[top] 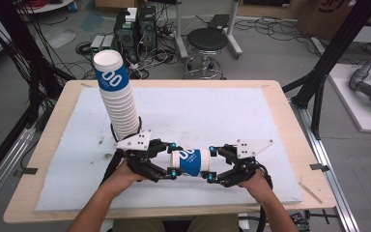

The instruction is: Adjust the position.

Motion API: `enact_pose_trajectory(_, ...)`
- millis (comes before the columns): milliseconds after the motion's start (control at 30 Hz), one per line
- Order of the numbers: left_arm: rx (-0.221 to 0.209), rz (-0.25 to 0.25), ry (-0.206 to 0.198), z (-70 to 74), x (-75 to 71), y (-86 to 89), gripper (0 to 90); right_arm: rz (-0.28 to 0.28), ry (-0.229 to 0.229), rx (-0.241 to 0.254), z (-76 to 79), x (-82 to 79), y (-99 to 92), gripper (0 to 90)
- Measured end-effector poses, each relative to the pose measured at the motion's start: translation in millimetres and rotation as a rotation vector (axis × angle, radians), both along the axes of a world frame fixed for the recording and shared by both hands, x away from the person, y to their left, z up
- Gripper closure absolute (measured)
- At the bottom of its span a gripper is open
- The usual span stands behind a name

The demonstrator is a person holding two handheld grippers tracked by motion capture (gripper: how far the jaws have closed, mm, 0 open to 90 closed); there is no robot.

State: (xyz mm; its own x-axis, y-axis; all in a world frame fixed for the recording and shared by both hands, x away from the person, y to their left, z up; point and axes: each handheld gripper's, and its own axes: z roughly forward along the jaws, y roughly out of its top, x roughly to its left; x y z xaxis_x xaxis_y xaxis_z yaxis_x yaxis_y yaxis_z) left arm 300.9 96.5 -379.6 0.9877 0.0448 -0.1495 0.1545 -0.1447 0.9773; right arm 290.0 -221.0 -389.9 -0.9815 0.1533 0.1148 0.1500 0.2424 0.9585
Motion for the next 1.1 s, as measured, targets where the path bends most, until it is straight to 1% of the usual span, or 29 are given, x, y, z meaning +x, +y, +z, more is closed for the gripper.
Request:
enact_pose_trajectory(133, 0.007, 0.012, 0.007, -0.3, -0.3, -0.9, 31.3, -0.005, 0.0, -0.005, 0.4, 0.5, -0.7, 32.0)
enact_pose_trajectory(200, 0.019, 0.032, 0.018, -0.5, -0.5, -1.3, 30.2, -0.007, -0.003, -0.01, 0.4, 0.7, -0.8, 32.1)
enact_pose_trajectory(267, 0.032, 0.064, 0.037, -1.0, -0.7, -2.3, 23.5, -0.013, 0.003, -0.01, 0.5, 0.5, -1.3, 32.4)
enact_pose_trajectory(300, 0.04, 0.069, 0.043, -1.2, -0.9, -2.4, 21.5, -0.012, -0.002, -0.009, 0.3, 1.0, -1.6, 32.4)
enact_pose_trajectory(400, 0.062, 0.08, 0.036, -1.6, -2.6, -3.8, 21.0, -0.011, 0.001, -0.011, 0.1, 1.2, -2.0, 32.4)
enact_pose_trajectory(533, 0.073, 0.093, 0.032, 0.4, -5.2, -4.4, 18.0, -0.011, 0.0, -0.012, 0.6, 0.8, -2.8, 32.4)
enact_pose_trajectory(600, 0.082, 0.099, 0.021, 3.4, -6.3, -3.9, 17.2, -0.01, -0.002, -0.018, 1.3, 0.7, -3.6, 32.4)
enact_pose_trajectory(733, 0.122, 0.095, -0.002, 13.1, -8.8, -4.2, 16.6, -0.012, -0.007, -0.04, 4.0, 1.2, -6.4, 32.3)
enact_pose_trajectory(833, 0.163, 0.095, -0.016, 20.1, -8.7, -4.6, 16.4, -0.021, -0.012, -0.059, 7.0, 1.5, -9.1, 32.3)
enact_pose_trajectory(933, 0.192, 0.095, -0.028, 25.9, -7.2, -3.9, 16.5, -0.024, -0.02, -0.094, 10.7, 1.7, -10.5, 32.3)
enact_pose_trajectory(1000, 0.205, 0.094, -0.026, 28.8, -6.5, -3.8, 16.5, -0.021, -0.031, -0.118, 14.2, 2.2, -10.8, 32.2)
enact_pose_trajectory(1100, 0.241, 0.091, -0.029, 32.4, -5.4, -5.1, 16.5, -0.019, -0.047, -0.158, 20.6, 3.8, -10.2, 32.2)
